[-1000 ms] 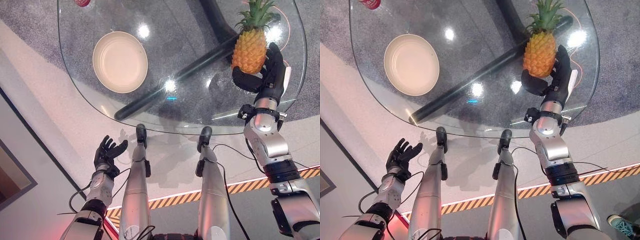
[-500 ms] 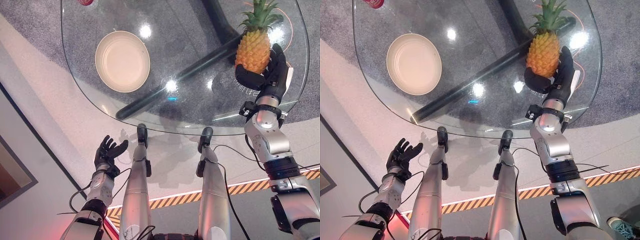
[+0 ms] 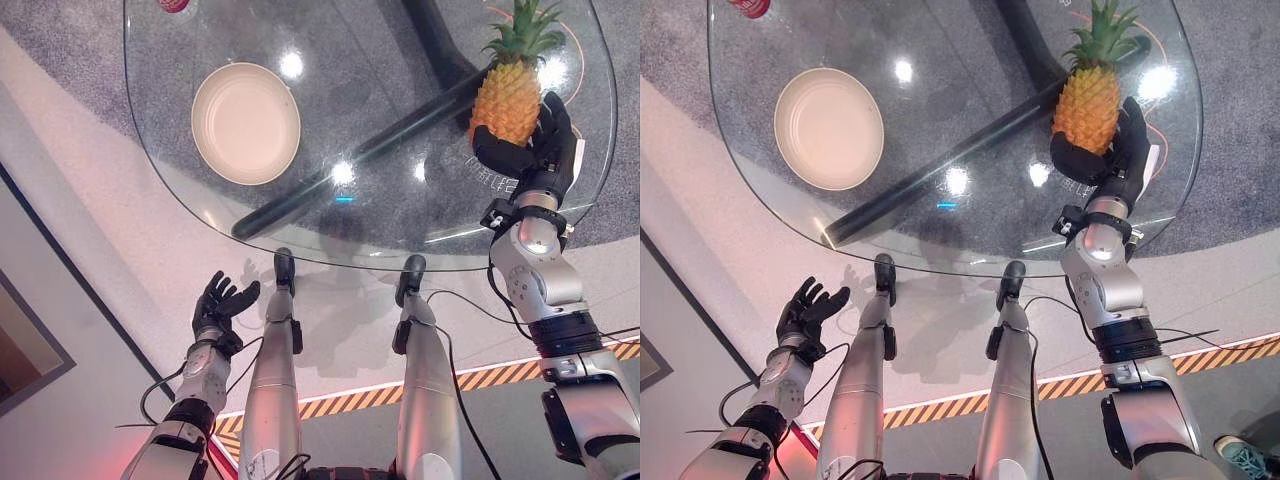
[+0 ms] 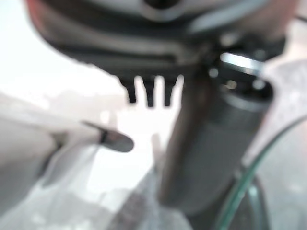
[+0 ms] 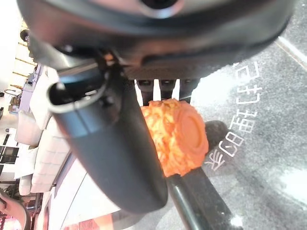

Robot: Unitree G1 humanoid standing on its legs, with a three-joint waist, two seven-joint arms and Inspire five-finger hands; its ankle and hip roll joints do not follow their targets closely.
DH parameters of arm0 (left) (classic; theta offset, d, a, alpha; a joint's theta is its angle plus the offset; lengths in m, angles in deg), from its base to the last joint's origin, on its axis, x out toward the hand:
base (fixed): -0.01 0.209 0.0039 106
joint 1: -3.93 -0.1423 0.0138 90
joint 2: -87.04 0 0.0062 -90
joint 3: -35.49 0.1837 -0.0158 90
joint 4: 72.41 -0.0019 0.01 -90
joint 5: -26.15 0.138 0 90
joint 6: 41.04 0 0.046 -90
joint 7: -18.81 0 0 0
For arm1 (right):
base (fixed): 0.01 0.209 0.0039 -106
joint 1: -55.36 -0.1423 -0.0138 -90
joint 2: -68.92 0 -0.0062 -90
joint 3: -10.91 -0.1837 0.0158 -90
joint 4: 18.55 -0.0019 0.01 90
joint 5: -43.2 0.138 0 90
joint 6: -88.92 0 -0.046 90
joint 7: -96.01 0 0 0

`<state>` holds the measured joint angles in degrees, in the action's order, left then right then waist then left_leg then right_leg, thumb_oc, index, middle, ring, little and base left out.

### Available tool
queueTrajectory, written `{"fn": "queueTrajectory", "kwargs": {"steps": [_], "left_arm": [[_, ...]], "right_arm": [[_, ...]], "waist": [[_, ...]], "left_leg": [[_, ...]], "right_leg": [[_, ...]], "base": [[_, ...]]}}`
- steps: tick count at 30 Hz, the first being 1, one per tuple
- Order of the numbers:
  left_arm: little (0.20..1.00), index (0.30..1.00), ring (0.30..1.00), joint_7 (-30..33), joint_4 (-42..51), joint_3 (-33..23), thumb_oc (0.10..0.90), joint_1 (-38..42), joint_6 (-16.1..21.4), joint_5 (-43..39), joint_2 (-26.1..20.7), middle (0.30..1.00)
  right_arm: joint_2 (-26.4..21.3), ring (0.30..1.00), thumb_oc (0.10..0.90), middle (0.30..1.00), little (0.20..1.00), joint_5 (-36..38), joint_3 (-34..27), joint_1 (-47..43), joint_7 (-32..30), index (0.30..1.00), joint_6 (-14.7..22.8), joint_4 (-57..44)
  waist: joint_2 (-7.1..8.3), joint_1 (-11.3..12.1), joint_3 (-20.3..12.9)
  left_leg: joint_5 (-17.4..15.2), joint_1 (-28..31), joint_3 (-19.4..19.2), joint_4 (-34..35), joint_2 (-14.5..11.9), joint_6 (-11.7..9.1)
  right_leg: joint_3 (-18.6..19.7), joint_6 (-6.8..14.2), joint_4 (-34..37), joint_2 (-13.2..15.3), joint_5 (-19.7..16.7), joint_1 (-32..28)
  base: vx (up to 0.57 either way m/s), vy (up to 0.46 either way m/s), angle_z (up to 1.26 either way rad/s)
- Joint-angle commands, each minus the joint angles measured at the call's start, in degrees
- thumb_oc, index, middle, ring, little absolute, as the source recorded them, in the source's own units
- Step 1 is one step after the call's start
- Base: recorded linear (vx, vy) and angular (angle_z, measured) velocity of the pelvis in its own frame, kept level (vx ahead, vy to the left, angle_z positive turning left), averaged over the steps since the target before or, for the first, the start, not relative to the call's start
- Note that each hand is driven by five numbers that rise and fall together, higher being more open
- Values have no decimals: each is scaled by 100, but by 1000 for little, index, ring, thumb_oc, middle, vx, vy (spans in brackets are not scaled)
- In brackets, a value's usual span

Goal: Pick up the fruit to the plate

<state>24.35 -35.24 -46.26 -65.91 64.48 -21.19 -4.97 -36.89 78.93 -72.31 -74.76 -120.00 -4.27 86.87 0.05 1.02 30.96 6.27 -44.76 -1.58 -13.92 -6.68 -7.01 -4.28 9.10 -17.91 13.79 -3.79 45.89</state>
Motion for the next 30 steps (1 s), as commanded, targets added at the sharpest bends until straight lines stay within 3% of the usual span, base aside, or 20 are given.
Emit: {"fn": "queueTrajectory", "kwargs": {"steps": [1, 14, 22, 30], "left_arm": [[900, 900, 900, 107, -26, -26, 800, -293, 179, 69, -69, 900], [900, 900, 900, 151, 113, -68, 800, -302, 299, -74, -73, 900], [900, 900, 900, 207, 451, -220, 800, -252, 601, -421, -100, 900], [900, 900, 900, 284, 596, -296, 800, -162, 472, -396, -151, 900]], "right_arm": [[-156, 300, 100, 300, 200, 88, 157, -203, 419, 300, 33, -177], [-242, 300, 100, 300, 200, -222, 188, -264, 435, 300, -97, -208], [-250, 300, 100, 300, 200, -657, 218, -169, 374, 300, -130, -324], [-257, 300, 100, 300, 200, -841, 161, -147, 379, 300, -171, -405]], "waist": [[-26, 74, -116], [-21, 89, -116], [-31, 82, -116], [-37, 78, -116]], "left_leg": [[-404, -31, 102, -344, 275, 211], [-385, 26, 114, -285, 280, 220], [-349, 123, 139, -202, 250, 200], [-311, 204, 106, -100, 248, 196]], "right_leg": [[-476, -253, 117, -160, 23, -47], [-489, -246, 153, -164, 17, -103], [-470, -235, 149, -169, 48, -179], [-511, -221, 237, -149, 23, -268]], "base": [[0, 0, 0], [0, 0, 0], [0, 0, 0], [0, 0, 0]]}}
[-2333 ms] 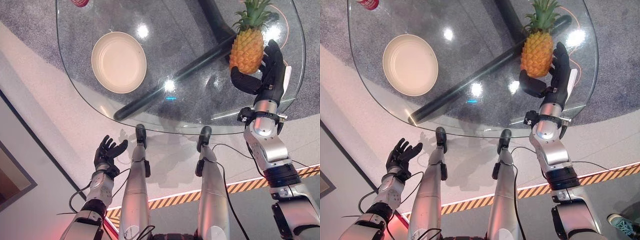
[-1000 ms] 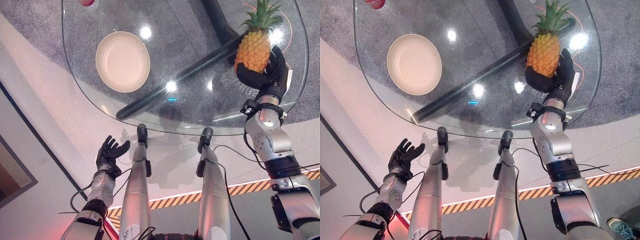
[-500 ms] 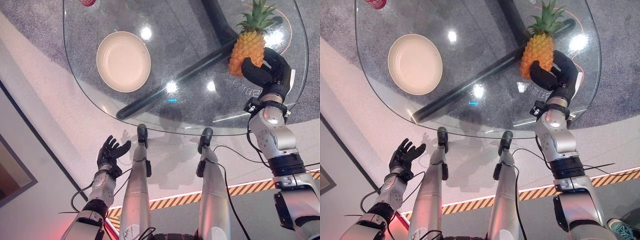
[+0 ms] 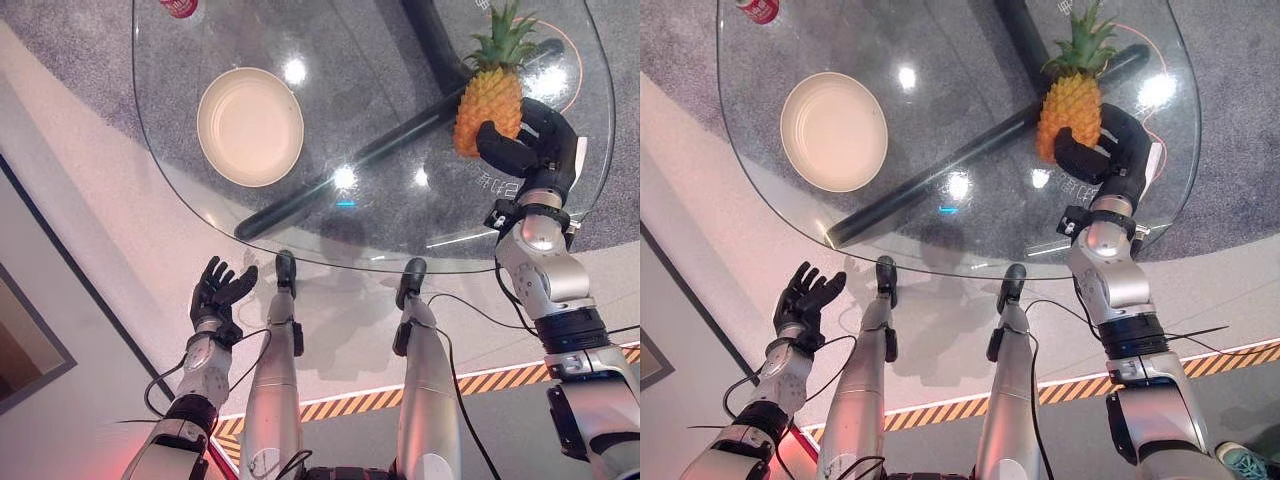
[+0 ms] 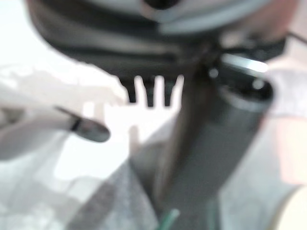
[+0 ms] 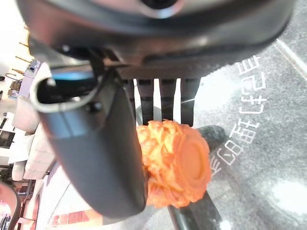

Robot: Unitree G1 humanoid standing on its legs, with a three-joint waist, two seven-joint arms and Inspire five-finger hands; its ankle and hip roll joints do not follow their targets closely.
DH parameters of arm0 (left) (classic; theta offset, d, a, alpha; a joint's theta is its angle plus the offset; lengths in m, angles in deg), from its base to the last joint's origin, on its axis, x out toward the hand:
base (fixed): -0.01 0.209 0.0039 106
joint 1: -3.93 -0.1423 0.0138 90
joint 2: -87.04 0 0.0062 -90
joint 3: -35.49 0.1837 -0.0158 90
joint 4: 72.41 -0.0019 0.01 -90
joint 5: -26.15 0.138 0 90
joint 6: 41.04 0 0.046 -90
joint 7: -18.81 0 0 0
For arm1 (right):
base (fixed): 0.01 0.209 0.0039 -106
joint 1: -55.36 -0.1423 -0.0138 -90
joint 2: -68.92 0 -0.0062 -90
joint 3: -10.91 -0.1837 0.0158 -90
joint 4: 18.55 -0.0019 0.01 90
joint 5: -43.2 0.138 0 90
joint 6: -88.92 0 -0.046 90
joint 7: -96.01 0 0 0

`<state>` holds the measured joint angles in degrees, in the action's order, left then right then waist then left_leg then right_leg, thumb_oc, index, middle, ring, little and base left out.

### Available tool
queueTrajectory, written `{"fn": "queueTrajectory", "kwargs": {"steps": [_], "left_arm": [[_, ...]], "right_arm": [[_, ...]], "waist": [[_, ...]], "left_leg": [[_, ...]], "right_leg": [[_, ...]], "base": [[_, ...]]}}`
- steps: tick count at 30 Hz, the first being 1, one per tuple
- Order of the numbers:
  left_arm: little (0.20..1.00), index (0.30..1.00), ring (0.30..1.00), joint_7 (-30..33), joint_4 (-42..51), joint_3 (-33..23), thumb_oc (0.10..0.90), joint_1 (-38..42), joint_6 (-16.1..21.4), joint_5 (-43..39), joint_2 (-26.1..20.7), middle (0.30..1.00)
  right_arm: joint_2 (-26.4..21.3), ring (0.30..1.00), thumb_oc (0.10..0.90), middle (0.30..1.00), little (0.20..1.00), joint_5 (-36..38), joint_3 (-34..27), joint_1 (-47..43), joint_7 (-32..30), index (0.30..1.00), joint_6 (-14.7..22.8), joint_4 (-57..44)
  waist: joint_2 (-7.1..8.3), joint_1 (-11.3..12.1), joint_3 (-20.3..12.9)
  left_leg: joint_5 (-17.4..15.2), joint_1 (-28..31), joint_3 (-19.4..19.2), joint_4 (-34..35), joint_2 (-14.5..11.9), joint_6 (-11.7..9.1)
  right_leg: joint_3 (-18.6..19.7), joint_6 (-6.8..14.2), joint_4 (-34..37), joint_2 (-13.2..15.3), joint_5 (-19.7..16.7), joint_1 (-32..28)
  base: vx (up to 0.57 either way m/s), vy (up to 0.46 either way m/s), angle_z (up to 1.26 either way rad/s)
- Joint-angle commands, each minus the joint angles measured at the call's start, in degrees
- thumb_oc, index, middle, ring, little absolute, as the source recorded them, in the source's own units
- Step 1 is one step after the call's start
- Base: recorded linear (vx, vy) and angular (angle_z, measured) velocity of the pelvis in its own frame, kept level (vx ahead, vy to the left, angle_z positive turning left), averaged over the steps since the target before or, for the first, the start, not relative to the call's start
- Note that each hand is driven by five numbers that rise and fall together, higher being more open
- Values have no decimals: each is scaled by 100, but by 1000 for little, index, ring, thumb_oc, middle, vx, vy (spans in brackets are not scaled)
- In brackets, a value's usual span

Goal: Pick up the fruit to the plate

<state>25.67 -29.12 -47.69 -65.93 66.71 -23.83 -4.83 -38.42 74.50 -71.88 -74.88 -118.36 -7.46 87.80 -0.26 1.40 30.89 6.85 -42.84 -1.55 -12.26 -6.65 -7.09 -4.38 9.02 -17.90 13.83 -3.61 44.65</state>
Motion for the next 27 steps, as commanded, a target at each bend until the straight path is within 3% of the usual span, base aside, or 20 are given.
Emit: {"fn": "queueTrajectory", "kwargs": {"steps": [1, 27], "left_arm": [[900, 900, 900, 128, -84, -144, 800, -157, 248, -146, -148, 900], [900, 900, 900, 101, -62, -122, 800, -210, 273, -112, -55, 900]], "right_arm": [[-132, 300, 100, 300, 200, -459, 143, -172, 199, 300, 151, -514], [-360, 300, 100, 300, 200, -2653, 504, -325, -21, 300, -395, -1177]], "waist": [[-8, 33, -110], [-22, 28, -110]], "left_leg": [[-363, 20, 98, -264, 243, 203], [-366, -47, 74, -257, 262, 229]], "right_leg": [[-501, -218, 240, -151, 4, -153], [-491, -190, 274, -149, -9, -97]], "base": [[0, 0, 0], [0, 0, 0]]}}
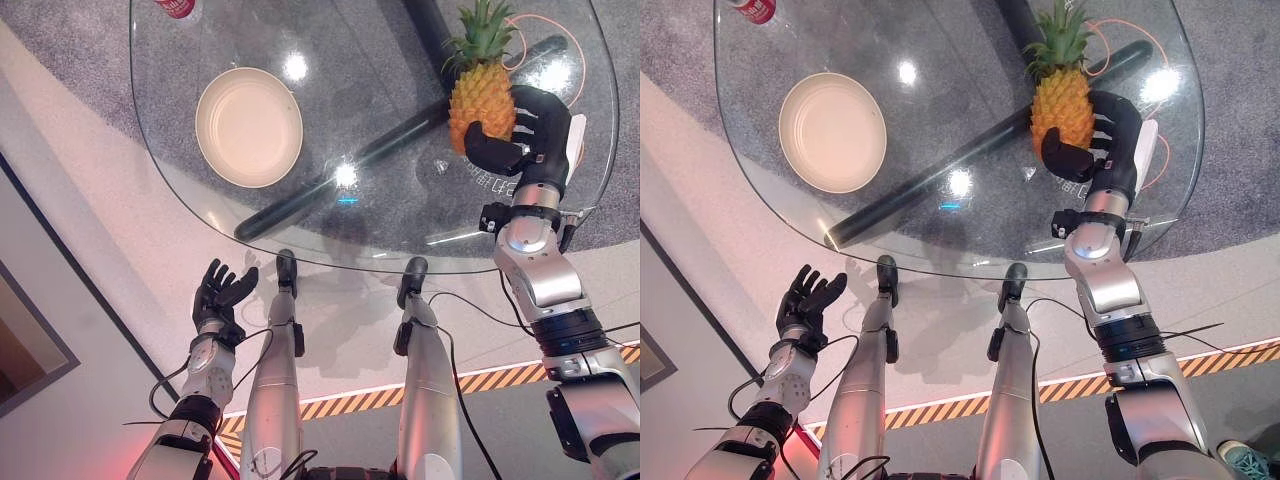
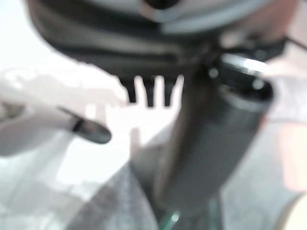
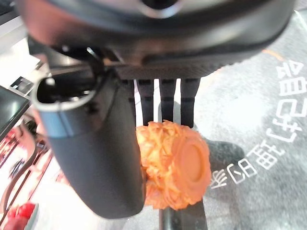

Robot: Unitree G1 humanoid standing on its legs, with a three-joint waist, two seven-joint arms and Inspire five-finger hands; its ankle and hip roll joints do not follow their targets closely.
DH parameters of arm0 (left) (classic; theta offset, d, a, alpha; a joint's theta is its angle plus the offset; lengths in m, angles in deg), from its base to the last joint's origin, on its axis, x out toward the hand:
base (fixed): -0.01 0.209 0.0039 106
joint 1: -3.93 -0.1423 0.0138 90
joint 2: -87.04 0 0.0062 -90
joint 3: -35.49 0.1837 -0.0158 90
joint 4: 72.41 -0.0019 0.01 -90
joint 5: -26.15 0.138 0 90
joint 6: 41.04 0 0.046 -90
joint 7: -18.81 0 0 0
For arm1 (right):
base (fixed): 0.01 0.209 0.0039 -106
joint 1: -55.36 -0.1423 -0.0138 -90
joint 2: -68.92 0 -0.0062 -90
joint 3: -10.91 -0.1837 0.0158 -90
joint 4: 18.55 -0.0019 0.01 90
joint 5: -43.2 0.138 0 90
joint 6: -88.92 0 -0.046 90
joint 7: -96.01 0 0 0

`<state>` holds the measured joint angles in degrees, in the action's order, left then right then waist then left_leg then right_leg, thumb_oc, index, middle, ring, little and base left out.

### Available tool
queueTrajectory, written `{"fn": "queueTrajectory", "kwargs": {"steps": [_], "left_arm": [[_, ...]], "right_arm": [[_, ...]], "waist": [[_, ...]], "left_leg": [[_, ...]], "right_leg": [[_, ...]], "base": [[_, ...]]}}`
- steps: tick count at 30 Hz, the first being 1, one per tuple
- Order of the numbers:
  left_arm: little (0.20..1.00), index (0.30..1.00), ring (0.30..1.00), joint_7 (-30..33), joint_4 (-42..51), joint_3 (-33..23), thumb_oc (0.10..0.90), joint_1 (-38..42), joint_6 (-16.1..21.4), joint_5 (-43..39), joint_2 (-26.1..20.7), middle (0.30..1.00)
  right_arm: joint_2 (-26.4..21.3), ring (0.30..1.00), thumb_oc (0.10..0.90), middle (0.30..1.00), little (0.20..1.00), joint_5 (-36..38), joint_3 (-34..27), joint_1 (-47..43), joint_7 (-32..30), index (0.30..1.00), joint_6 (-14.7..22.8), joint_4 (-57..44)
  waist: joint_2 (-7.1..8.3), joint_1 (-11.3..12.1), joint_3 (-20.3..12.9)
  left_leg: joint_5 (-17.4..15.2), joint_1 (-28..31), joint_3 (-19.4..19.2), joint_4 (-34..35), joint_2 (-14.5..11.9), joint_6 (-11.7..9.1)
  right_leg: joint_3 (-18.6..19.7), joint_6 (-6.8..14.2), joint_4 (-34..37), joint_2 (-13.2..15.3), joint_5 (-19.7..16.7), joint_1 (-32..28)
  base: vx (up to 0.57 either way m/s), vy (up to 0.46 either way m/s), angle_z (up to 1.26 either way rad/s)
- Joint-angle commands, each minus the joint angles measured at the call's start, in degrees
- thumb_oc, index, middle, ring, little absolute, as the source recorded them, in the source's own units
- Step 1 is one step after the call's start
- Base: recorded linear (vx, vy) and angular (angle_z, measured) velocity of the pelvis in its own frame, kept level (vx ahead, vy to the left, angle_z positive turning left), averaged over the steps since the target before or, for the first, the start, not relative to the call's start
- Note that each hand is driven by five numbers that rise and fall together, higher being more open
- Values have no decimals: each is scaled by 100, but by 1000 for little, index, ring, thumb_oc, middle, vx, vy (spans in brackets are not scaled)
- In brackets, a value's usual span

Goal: Pick up the fruit to the plate

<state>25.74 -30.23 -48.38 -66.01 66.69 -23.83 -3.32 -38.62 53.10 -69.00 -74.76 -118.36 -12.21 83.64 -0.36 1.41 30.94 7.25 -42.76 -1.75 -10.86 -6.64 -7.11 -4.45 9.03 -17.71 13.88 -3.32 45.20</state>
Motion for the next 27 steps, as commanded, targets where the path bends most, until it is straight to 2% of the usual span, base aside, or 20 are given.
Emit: {"fn": "queueTrajectory", "kwargs": {"steps": [1, 8, 9, 10, 11, 12, 13, 27], "left_arm": [[900, 900, 900, 91, 47, -50, 800, -205, 281, -106, -201, 900], [900, 900, 900, 52, 14, -55, 800, -177, 273, -106, -209, 900], [900, 900, 900, 52, 19, -52, 800, -174, 265, -109, -214, 900], [900, 900, 900, 52, 19, -53, 800, -174, 265, -109, -214, 900], [900, 900, 900, 37, 20, -47, 800, -171, 250, -131, -243, 900], [900, 900, 900, 13, 7, -51, 800, -166, 244, -138, -255, 900], [900, 900, 900, -2, -16, -57, 800, -152, 244, -145, -263, 900], [900, 900, 900, -40, -84, -30, 800, -98, 253, -161, -275, 900]], "right_arm": [[-345, 300, 100, 300, 200, -555, 225, -343, -20, 300, 65, -769], [-462, 300, 100, 300, 200, -911, 415, -480, 8, 300, -137, -811], [-474, 406, 224, 406, 324, -945, 432, -497, 11, 406, -152, -801], [-474, 406, 224, 406, 324, -945, 433, -497, 11, 406, -152, -801], [-515, 651, 509, 651, 609, -1048, 464, -513, -13, 651, -203, -809], [-532, 818, 704, 818, 804, -1102, 486, -524, -37, 818, -214, -798], [-543, 900, 800, 900, 900, -1114, 510, -545, -23, 900, -228, -786], [-595, 900, 800, 900, 900, -1389, 749, -709, -116, 900, -431, -758]], "waist": [[-13, 28, -115], [-17, 43, -115], [-20, 45, -115], [-20, 45, -115], [-22, 49, -115], [-26, 52, -115], [-26, 51, -115], [-21, 74, -115]], "left_leg": [[-408, -55, 95, -399, 259, 230], [-411, -57, 89, -404, 250, 229], [-411, -56, 91, -406, 252, 228], [-411, -56, 91, -406, 252, 228], [-412, -58, 90, -407, 254, 229], [-414, -63, 90, -413, 255, 231], [-417, -73, 91, -420, 255, 233], [-426, -111, 108, -445, 261, 240]], "right_leg": [[-485, -190, 254, -152, -36, -154], [-497, -191, 242, -151, -17, -158], [-498, -190, 241, -151, -17, -158], [-498, -190, 241, -151, -17, -158], [-501, -192, 244, -151, -14, -163], [-502, -191, 244, -148, -15, -159], [-503, -191, 239, -148, -13, -151], [-519, -201, 196, -157, 5, -107]], "base": [[0, 0, 0], [0, 0, 0], [0, 0, 0], [0, 0, 0], [0, 0, 0], [0, 0, 0], [0, 0, 0], [0, -2, 1]]}}
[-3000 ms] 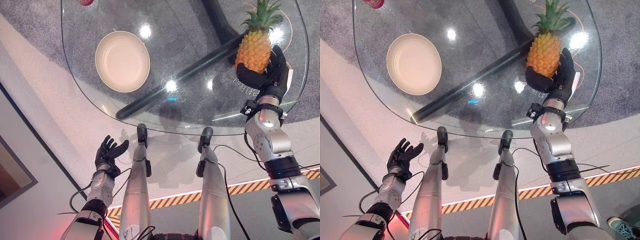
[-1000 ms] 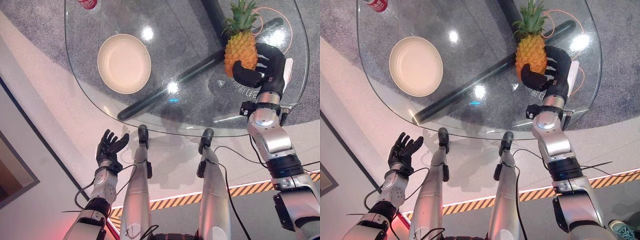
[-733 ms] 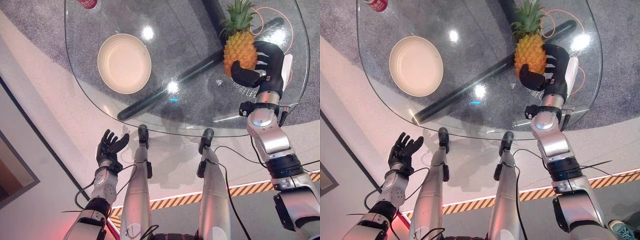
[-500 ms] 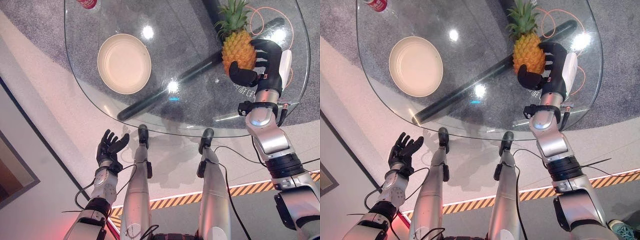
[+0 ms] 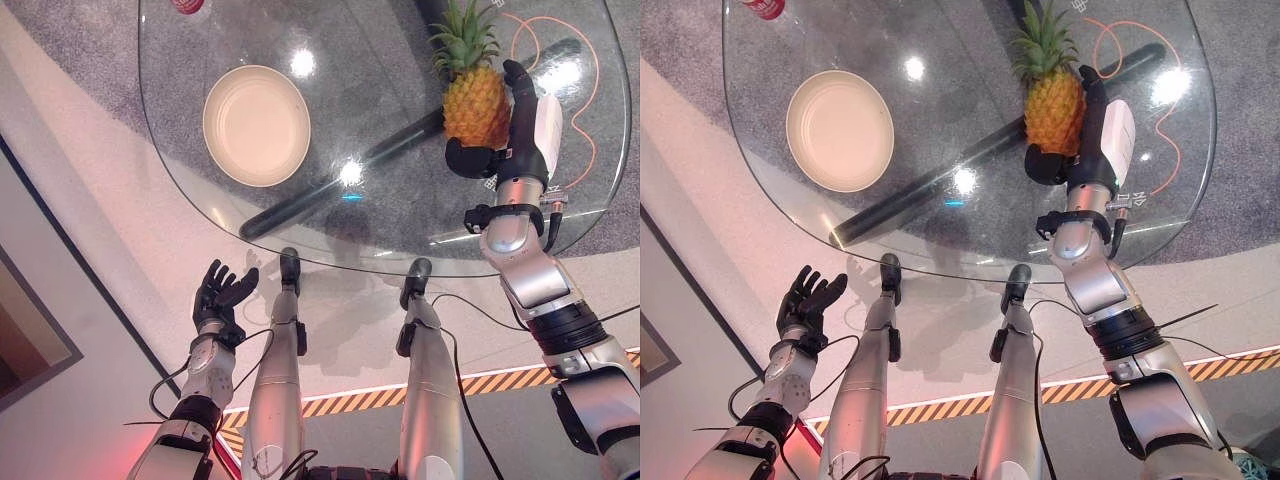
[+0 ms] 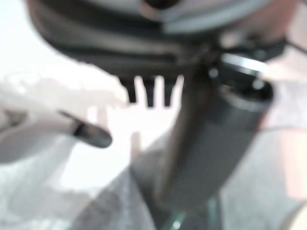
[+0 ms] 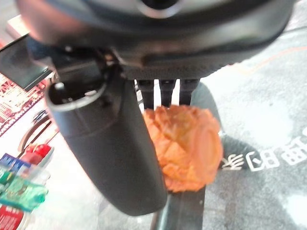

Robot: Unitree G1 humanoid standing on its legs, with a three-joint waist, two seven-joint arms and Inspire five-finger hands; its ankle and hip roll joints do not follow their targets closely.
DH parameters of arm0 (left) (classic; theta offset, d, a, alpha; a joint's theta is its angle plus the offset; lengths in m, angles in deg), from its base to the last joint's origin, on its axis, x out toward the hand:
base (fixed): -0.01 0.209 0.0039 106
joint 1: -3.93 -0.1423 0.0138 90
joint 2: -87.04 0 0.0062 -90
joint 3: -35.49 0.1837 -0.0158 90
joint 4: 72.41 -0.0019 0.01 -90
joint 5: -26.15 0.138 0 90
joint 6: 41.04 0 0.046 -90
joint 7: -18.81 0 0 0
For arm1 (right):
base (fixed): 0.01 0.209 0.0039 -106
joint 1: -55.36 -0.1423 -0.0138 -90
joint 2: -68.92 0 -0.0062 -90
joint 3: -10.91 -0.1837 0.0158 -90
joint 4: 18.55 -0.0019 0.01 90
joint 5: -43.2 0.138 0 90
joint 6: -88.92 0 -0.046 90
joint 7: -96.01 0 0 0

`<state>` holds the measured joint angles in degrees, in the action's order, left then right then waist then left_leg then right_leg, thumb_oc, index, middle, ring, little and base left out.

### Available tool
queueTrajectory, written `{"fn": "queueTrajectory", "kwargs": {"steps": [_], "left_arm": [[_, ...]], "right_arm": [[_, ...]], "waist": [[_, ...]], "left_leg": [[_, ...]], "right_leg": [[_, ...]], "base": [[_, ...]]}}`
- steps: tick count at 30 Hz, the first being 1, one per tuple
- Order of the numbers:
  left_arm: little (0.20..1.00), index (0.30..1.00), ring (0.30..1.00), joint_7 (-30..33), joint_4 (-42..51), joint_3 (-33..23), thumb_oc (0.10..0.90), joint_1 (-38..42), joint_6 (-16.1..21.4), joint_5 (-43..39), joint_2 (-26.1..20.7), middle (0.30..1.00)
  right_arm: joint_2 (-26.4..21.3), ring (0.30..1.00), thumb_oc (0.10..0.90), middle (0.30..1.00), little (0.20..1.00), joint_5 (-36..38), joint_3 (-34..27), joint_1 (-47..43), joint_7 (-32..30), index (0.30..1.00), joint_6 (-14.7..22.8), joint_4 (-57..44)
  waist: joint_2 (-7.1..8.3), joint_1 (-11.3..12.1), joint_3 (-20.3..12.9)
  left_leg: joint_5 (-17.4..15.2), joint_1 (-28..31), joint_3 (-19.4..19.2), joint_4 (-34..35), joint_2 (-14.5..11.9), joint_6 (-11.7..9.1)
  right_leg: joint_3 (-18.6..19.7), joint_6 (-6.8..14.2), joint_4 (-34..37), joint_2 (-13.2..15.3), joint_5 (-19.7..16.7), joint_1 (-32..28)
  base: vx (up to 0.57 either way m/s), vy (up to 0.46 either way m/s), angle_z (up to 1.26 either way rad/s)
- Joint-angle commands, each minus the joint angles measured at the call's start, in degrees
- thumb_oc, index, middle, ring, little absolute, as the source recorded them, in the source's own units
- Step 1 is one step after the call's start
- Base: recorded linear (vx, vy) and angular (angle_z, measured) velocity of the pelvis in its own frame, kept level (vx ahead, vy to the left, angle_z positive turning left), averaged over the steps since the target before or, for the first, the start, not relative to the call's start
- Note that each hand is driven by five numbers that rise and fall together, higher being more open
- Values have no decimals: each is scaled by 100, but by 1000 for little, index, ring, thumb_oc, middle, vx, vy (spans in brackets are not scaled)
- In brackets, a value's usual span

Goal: Pick up the fruit to the plate

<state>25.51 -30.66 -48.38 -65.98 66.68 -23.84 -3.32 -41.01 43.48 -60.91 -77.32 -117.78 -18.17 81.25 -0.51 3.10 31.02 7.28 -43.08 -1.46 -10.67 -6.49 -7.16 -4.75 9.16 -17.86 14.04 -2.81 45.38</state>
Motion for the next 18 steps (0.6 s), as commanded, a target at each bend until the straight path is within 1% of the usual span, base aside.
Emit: {"fn": "queueTrajectory", "kwargs": {"steps": [1, 11, 18], "left_arm": [[900, 900, 900, -17, -43, -33, 800, -98, 250, -154, -271, 900], [900, 900, 900, -11, -43, -22, 800, -73, 229, -151, -270, 900], [900, 900, 900, -15, -27, -25, 800, -71, 210, -154, -287, 900]], "right_arm": [[-353, 900, 800, 900, 900, -454, -48, -469, -170, 900, 147, -519], [-327, 900, 800, 900, 900, -438, 62, -525, -136, 900, 94, -426], [-280, 900, 800, 900, 900, -175, 61, -476, -249, 900, 6, -342]], "waist": [[-7, -92, -122], [-19, -78, -122], [-12, -70, -122]], "left_leg": [[-428, -78, 80, -459, 246, 244], [-428, -80, 83, -455, 252, 250], [-427, -79, 89, -454, 250, 244]], "right_leg": [[-491, -214, 215, -174, -45, -129], [-495, -220, 210, -170, -44, -121], [-501, -222, 205, -169, -36, -129]], "base": [[0, 0, 6], [0, 0, 0], [0, 0, 0]]}}
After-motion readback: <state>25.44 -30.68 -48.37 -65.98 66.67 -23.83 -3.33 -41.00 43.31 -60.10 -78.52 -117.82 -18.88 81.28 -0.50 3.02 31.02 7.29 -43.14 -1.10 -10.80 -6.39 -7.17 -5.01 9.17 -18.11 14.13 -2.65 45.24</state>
